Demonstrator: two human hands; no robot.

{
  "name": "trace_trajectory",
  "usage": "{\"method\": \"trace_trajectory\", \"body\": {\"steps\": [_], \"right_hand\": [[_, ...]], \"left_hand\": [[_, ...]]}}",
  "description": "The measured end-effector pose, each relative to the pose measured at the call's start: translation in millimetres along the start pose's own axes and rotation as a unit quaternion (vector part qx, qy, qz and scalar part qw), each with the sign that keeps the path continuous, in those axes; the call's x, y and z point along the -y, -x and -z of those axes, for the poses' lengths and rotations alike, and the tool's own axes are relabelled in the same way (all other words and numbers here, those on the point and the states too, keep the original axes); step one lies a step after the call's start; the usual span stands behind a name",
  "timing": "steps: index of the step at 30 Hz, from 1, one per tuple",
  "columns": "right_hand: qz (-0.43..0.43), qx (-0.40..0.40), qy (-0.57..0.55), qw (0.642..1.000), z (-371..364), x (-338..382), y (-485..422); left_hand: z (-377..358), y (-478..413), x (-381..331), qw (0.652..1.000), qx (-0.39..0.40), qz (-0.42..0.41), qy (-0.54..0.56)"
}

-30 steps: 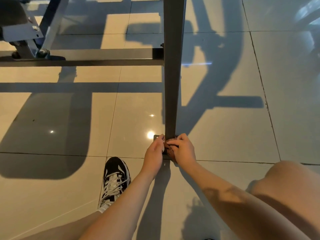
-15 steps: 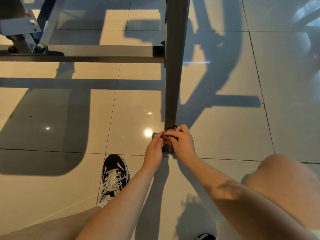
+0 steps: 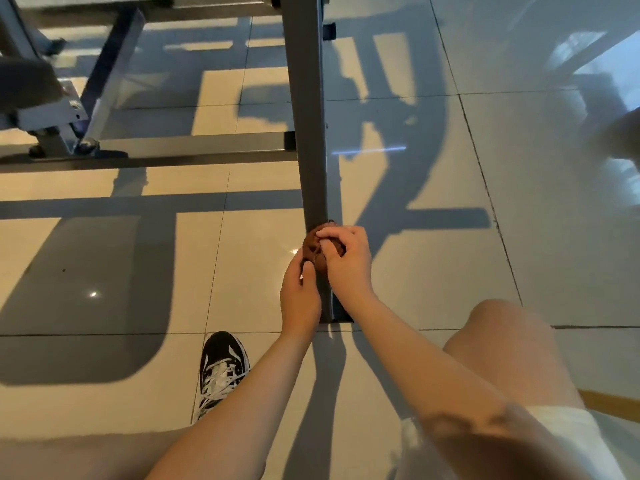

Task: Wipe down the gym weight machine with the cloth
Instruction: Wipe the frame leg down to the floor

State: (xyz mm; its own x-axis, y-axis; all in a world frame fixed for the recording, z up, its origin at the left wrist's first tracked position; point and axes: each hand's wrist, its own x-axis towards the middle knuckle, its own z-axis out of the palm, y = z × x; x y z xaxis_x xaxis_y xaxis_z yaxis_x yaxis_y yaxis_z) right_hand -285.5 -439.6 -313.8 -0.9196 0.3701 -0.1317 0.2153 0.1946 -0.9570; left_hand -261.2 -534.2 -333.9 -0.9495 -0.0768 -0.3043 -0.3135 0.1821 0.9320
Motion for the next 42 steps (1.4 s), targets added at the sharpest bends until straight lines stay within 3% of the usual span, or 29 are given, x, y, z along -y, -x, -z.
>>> {"method": "trace_trajectory", "body": {"steps": [6,15,22,26,31,35,37,39,42], "right_hand": [[-0.161,0.028,-0.034,0.986,5.0,-19.1,8.0],[-0.009,-0.009,-0.176,0.984,22.5,89.0,-40.9],[-0.127,0.057,-0.220,0.965,24.5,79.0,-38.4],[-0.081,0.082,-0.299,0.947,32.8,120.6,-62.1],[-0.007,0.074,-0.195,0.978,24.6,119.3,-55.6],[-0.062,0.049,-0.150,0.986,31.6,103.1,-47.3],[-0.094,0.024,-0.182,0.979,39.0,107.7,-51.5],[-0.108,-0.016,-0.287,0.952,46.4,121.0,-62.2],[-0.116,0.010,-0.384,0.916,46.1,141.3,-76.1]], "left_hand": [[-0.7,-4.0,-41.8,0.998,-0.026,-0.055,-0.035],[4.8,-21.9,-109.4,0.978,-0.009,-0.166,-0.129],[6.4,-20.9,-126.7,0.974,-0.017,-0.158,-0.160],[10.6,-28.4,-148.2,0.965,-0.018,-0.196,-0.173],[12.7,-33.2,-155.2,0.956,-0.007,-0.201,-0.212],[11.3,-31.3,-152.7,0.956,-0.008,-0.193,-0.221],[11.9,-31.8,-153.3,0.961,-0.004,-0.184,-0.209],[12.7,-32.1,-152.5,0.965,0.006,-0.180,-0.192],[11.9,-32.0,-151.3,0.970,0.000,-0.178,-0.166]]}}
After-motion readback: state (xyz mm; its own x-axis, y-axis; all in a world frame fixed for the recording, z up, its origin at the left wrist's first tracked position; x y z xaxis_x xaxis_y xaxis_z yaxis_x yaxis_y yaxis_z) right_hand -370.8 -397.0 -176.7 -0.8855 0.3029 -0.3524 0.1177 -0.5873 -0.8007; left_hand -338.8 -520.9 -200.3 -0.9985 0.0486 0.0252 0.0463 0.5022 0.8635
